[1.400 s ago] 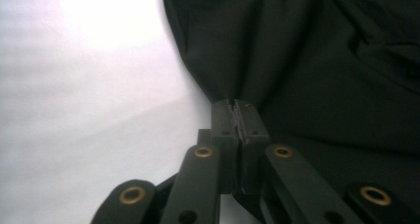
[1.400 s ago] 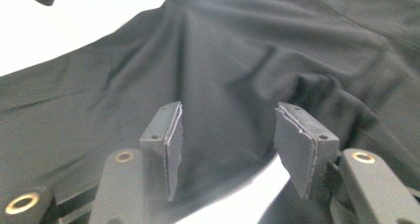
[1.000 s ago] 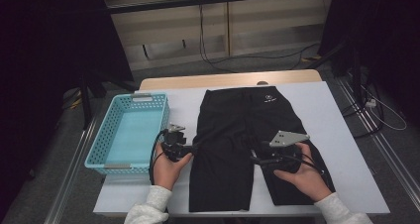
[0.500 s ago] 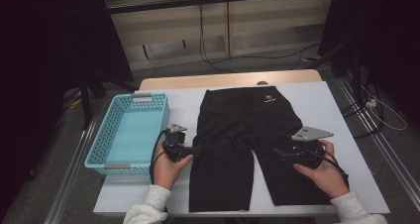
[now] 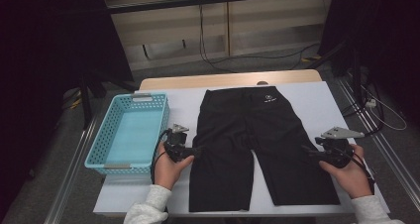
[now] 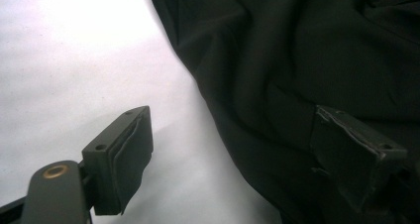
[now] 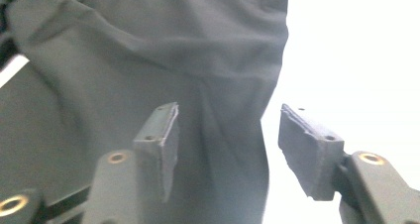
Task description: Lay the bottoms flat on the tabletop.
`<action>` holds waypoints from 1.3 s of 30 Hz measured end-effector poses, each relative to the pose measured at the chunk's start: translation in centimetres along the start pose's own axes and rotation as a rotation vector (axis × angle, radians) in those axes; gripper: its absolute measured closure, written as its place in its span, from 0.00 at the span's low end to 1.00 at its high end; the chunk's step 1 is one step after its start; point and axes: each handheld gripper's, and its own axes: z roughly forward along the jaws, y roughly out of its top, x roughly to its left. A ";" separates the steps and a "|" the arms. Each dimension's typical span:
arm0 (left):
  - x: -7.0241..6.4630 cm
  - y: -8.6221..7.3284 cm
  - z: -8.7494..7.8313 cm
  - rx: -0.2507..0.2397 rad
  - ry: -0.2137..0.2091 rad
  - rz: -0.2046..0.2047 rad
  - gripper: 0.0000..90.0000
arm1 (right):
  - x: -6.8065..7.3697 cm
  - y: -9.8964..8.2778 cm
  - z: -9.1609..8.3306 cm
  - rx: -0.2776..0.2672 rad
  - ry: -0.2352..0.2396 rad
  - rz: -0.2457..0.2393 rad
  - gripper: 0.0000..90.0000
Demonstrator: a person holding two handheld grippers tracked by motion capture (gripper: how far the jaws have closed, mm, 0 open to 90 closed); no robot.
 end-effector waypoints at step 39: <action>-0.4 0.2 -0.1 -0.012 0.004 0.028 0.19 | 3.7 1.0 0.8 -0.009 0.213 -0.073 0.63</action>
